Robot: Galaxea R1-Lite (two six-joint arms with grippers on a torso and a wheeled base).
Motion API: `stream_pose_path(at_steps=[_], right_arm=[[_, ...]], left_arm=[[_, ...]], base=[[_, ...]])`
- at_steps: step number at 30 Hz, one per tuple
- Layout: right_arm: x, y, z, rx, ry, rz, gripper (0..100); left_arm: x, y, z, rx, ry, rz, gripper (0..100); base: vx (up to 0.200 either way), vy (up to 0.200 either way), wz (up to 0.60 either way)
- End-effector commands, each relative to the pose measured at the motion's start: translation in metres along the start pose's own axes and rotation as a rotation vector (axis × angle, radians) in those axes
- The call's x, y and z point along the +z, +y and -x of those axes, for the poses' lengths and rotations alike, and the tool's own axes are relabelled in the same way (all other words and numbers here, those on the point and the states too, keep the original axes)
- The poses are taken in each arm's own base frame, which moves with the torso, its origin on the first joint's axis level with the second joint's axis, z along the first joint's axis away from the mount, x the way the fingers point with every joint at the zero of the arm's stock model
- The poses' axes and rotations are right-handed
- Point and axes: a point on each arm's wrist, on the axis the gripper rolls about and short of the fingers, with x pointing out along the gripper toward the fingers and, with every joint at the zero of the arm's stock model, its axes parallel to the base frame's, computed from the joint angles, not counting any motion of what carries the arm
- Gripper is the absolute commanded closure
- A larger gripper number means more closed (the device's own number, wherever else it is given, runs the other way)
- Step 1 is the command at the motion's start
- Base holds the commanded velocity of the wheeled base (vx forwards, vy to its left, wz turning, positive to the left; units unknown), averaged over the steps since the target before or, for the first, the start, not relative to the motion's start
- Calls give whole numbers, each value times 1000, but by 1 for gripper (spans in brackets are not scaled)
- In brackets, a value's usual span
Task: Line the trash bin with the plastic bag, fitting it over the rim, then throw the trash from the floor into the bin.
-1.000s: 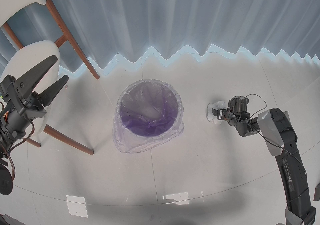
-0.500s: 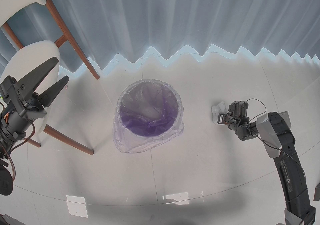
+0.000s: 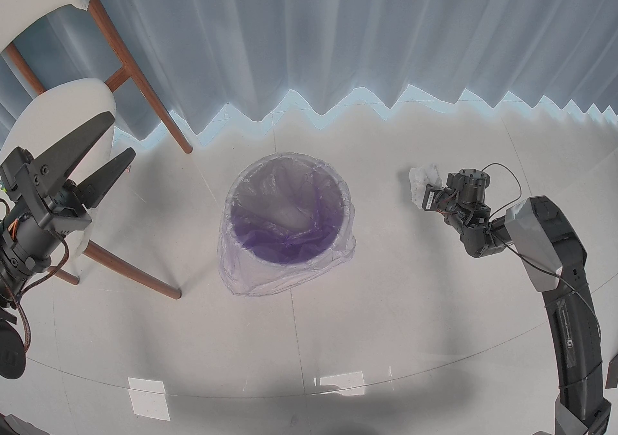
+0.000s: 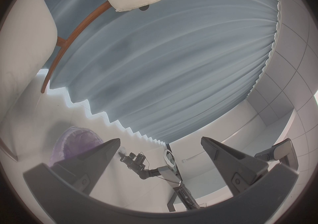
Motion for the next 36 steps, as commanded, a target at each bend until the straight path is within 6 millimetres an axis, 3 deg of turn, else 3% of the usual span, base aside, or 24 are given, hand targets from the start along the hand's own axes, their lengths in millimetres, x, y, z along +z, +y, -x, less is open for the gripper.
stream_pose_path(at_steps=[1, 2, 7, 16, 24, 32, 36], right_arm=[[59, 23, 53, 57, -79, -23, 100], [62, 28, 71, 80, -78, -23, 100], [63, 38, 116, 127, -92, -19, 100], [69, 63, 170, 232, -159, -16, 100], [71, 98, 179, 365, -215, -13, 100], [57, 142, 173, 531, -250, -8, 100], [39, 162, 161, 592, -232, -1, 100]], left_arm=[[-2, -2, 0, -11, 6, 4, 0], [-2, -3, 0, -13, 5, 1, 0], [-1, -3, 0, -14, 4, 0, 0], [-3, -5, 0, -25, 9, 3, 0], [-1, -9, 1, -35, 4, -5, 0], [-4, -14, 1, -55, 11, -2, 0], [-4, -14, 2, -56, 10, -3, 0]], base=[[0, 0, 0], [0, 0, 0], [0, 0, 0], [0, 0, 0], [0, 0, 0], [0, 0, 0], [0, 0, 0]])
